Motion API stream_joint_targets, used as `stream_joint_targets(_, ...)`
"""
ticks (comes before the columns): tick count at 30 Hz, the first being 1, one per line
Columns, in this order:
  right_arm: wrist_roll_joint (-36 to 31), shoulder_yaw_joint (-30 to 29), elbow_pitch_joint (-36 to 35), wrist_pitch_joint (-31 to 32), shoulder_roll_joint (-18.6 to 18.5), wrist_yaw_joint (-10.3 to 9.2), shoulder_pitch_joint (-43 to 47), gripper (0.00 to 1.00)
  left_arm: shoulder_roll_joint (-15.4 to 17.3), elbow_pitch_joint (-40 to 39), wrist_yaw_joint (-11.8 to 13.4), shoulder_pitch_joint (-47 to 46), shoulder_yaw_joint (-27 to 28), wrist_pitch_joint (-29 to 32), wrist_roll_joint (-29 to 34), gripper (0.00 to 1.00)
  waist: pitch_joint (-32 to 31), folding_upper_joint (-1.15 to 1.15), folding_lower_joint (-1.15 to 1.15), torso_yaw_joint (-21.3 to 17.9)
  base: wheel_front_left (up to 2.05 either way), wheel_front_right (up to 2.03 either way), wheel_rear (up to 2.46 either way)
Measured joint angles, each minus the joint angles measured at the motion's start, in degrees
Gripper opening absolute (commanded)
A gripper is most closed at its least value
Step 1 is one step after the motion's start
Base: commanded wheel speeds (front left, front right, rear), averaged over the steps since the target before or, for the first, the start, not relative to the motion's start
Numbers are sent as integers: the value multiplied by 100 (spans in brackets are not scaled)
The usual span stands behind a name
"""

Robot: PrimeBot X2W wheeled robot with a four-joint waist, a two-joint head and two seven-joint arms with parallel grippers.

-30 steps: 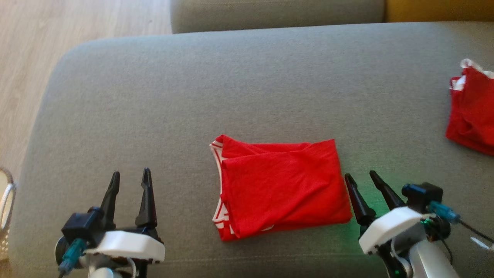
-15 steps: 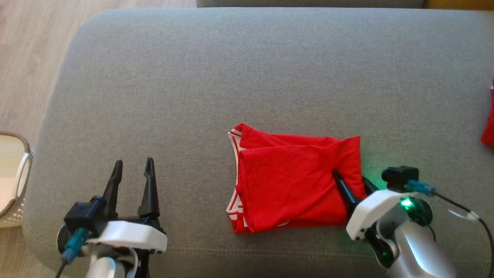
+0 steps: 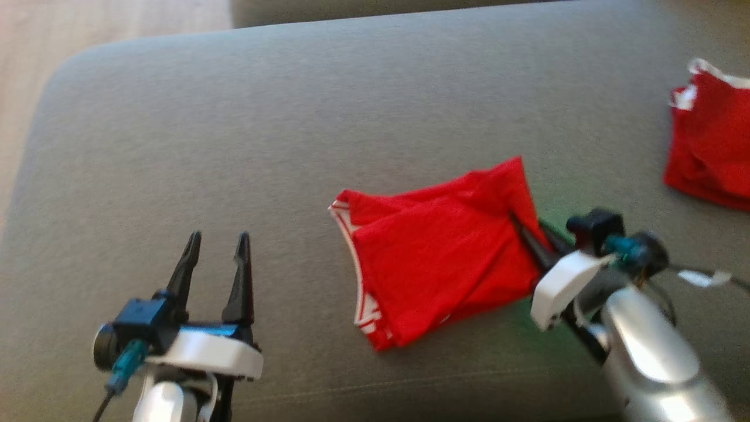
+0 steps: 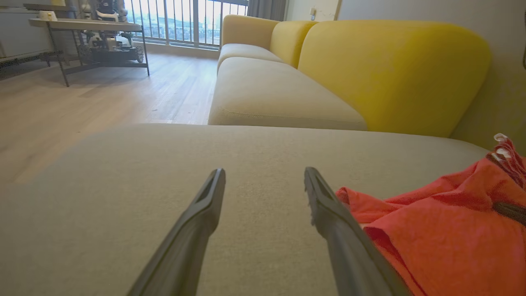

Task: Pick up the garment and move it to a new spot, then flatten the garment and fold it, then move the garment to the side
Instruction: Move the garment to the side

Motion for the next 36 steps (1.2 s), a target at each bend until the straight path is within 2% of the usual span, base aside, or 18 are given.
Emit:
stream_joint_targets(5,80,25,-334,256,-436,0,-472,0,2,-174,-154,-505,-51,0,242,100,147,0,0,-505,0,0,0)
stream_joint_targets(8,499,-181,-352,382,-587,0,-883,0,15,-276,-246,-890,-58,-1,354,100,332,0,0,-804,0,0,0)
stream_joint_targets(13,1017,-608,1,374,-853,0,-1742,0,234,-319,-390,-1463,-232,-41,550,100,850,0,1,-1202,0,0,0)
stream_joint_targets(17,1144,-880,442,167,-946,0,-2487,0,505,-238,-458,-1937,-387,-41,639,100,1298,0,1,-1507,0,0,0)
stream_joint_targets(24,968,-1360,1412,-154,-1070,0,-3373,0,806,-193,-491,-2681,-449,54,642,100,1995,0,1,-1945,0,0,0)
stream_joint_targets(34,134,-1773,2235,-409,-998,0,-3819,0,979,-342,-502,-2772,-638,271,548,100,2479,0,0,-2236,0,0,0)
stream_joint_targets(35,32,-1814,2265,-423,-970,0,-3825,32,985,-352,-502,-2772,-647,279,532,100,2494,0,0,-2243,0,0,0)
stream_joint_targets(36,-89,-1837,2282,-424,-945,0,-3825,100,994,-363,-502,-2772,-654,321,526,100,2505,0,0,-2248,0,0,0)
